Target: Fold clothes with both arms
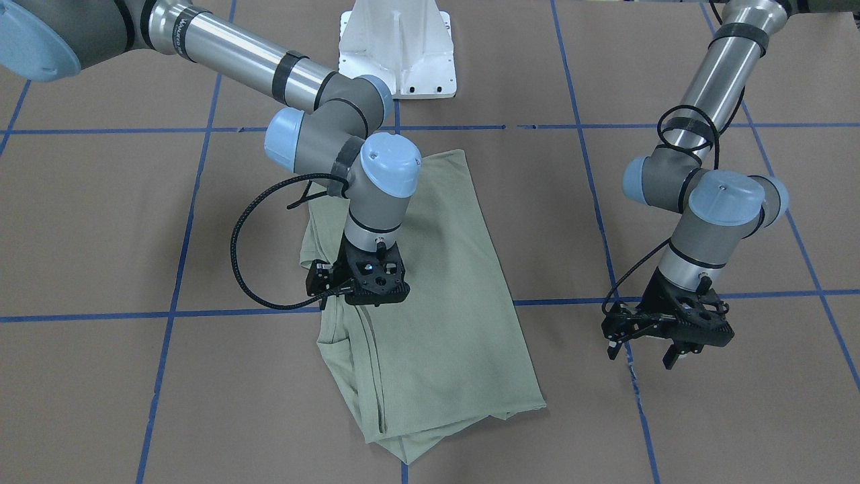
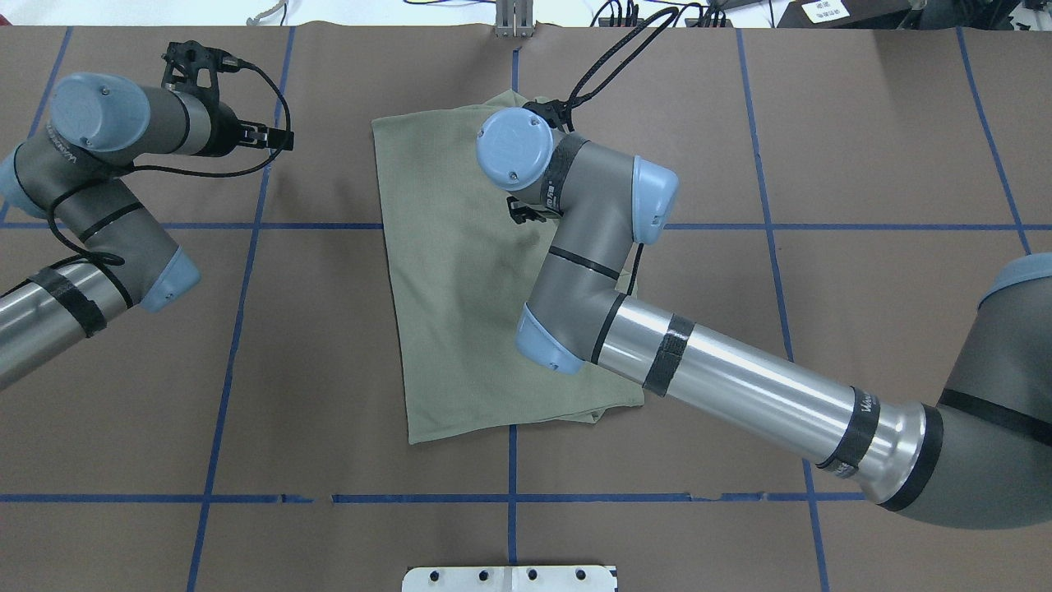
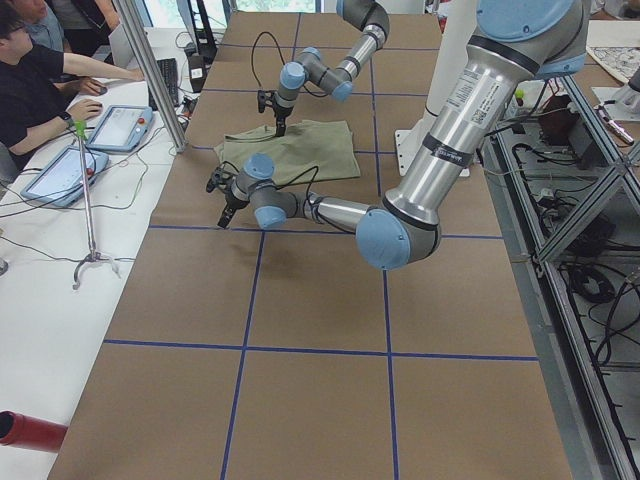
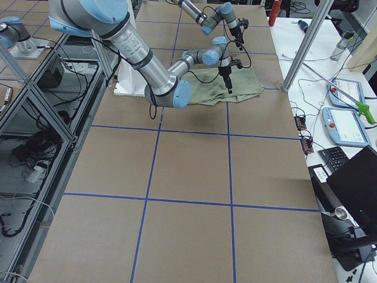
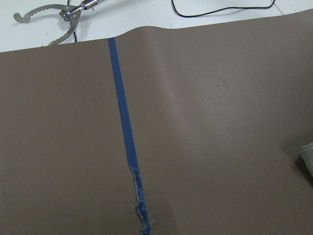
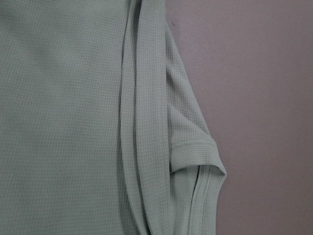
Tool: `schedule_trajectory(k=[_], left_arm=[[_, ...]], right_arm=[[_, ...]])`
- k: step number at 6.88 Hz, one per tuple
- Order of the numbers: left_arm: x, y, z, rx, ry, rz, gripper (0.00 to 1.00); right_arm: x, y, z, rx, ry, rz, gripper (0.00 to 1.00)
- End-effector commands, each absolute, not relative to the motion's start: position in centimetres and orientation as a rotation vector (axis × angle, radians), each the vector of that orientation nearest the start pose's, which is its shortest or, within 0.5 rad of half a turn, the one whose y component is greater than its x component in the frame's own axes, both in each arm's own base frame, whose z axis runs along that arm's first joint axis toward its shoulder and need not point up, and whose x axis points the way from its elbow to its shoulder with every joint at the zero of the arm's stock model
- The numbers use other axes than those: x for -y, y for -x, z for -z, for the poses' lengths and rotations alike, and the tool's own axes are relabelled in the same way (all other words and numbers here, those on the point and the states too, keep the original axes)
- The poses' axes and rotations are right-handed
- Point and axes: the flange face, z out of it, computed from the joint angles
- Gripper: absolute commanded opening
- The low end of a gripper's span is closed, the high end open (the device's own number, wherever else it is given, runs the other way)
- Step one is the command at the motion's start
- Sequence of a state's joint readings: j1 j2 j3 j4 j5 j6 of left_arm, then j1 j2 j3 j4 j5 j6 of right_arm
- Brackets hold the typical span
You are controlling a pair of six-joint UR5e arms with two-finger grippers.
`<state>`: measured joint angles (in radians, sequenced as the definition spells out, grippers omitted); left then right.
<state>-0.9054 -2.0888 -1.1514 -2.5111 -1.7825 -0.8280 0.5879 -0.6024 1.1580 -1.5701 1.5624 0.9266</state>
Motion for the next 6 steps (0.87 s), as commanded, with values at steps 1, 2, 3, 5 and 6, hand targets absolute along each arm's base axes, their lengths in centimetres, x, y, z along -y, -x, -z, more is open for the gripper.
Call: schedule_trajectory(k=[1, 2, 3, 5, 6], left_arm=[[64.6, -36.9, -45.8, -0.844, -0.625, 0.034, 1.00], [64.5, -37.0, -45.8, -0.844, -0.624, 0.032, 1.00], [64.5, -37.0, -45.8, -0.844, -0.624, 0.032, 1.00], [64.5, -37.0, -45.8, -0.844, -0.624, 0.032, 1.00], [64.5, -37.1, -45.8, -0.845, -0.624, 0.031, 1.00]], right_arm=[[57.0, 61.1, -23.9, 0.429, -0.318, 0.064, 1.00], [57.1, 61.3, -24.4, 0.420, -0.312, 0.067, 1.00], [57.1, 61.3, -24.6, 0.418, -0.310, 0.067, 1.00], [58.6, 59.9, -25.5, 0.396, -0.313, 0.071, 1.00], [60.2, 58.3, -27.0, 0.371, -0.306, 0.063, 1.00]])
